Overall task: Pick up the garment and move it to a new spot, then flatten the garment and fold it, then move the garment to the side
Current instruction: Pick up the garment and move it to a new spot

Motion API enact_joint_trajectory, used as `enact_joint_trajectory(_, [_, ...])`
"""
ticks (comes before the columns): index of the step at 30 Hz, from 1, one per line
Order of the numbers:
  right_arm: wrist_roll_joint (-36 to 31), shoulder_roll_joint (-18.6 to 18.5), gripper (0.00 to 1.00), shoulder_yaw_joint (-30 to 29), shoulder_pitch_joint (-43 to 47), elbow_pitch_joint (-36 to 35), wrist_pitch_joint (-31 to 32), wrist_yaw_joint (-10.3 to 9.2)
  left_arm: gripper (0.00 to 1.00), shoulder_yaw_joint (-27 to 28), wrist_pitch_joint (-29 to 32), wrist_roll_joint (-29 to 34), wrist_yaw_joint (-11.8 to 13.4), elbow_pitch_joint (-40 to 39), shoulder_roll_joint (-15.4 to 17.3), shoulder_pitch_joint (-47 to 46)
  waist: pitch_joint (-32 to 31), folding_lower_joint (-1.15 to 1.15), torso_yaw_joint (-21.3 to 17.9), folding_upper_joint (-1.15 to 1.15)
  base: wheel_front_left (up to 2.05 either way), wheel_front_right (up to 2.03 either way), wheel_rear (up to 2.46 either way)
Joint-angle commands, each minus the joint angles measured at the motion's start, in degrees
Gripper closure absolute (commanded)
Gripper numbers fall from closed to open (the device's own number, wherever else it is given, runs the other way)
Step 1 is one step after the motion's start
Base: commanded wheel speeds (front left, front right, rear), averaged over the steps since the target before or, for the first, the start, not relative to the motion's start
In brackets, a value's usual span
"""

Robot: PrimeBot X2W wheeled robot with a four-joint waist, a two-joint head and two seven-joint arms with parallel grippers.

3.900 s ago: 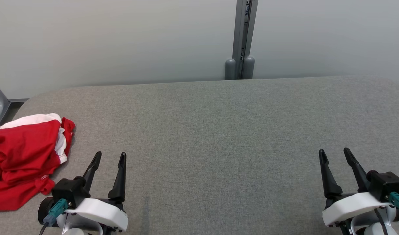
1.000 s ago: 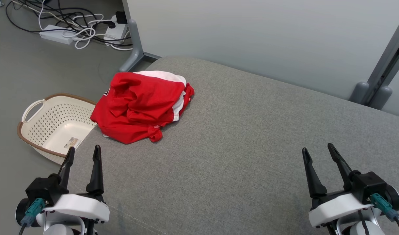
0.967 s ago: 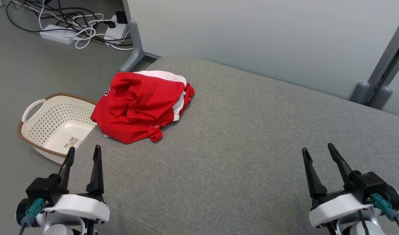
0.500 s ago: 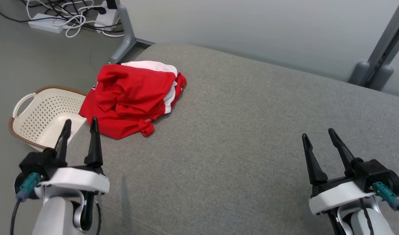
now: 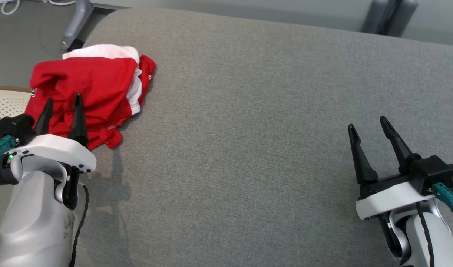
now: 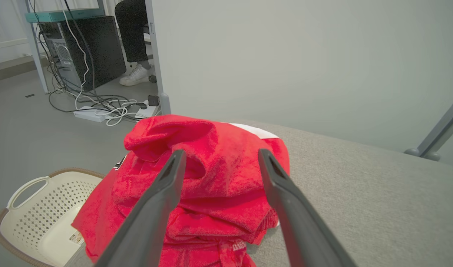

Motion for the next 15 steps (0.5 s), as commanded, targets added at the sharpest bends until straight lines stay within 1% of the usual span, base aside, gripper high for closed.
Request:
enact_joint_trajectory(1, [-0.17, -0.37, 0.0, -0.05, -0.93, -0.4, 0.07, 0.03, 0.0, 0.01, 0.16, -0.41, -0.26, 1.36, 0.73, -1.4, 2.49, 0.0, -2.36, 0.0, 0.0, 0.0, 0.0])
enact_joint_trajectory(6, [0.12, -0.87, 0.0, 0.32, -2.22, -0.47, -0.03, 0.03, 0.0, 0.57, 1.23, -2.34, -0.39, 11.52, 3.04, -6.63, 4.91, 0.0, -3.75, 0.0, 0.0, 0.0, 0.0])
enact_joint_trajectory(9, [0.12, -0.9, 0.0, 0.44, -2.62, -0.42, -0.16, 0.03, 0.0, 0.2, 1.64, -2.49, -0.41, 15.92, 3.85, -9.0, 5.69, 0.0, -3.95, 0.0, 0.0, 0.0, 0.0])
enact_joint_trajectory(10, [0.11, -0.88, 0.0, 0.44, -2.72, -0.42, -0.19, 0.03, 0.18, -0.04, 1.48, -2.64, -0.44, 16.76, 3.96, -9.58, 5.84, 0.0, -3.98, 0.0, 0.0, 0.0, 0.0])
enact_joint_trajectory(11, [0.07, -0.85, 0.0, 0.41, -2.79, -0.35, -0.23, 0.03, 0.72, -0.29, 1.12, -2.46, -0.46, 17.36, 4.27, -10.13, 5.94, 0.0, -3.98, 0.0, 0.0, 0.0, 0.0])
enact_joint_trajectory(12, [0.03, -0.83, 0.0, 0.33, -2.91, -0.32, -0.26, 0.03, 1.0, -0.34, 0.87, -2.74, -0.46, 17.76, 4.34, -10.51, 6.02, 0.0, -3.93, 0.0, 0.0, 0.0, 0.0])
enact_joint_trajectory(15, [-0.12, -0.53, 0.0, 0.11, -2.97, 0.06, -0.34, 0.03, 1.0, -0.6, -0.26, -3.07, -0.45, 16.53, 4.51, -10.51, 5.63, 0.0, -3.65, 0.0, 0.0, 0.0, 0.0])
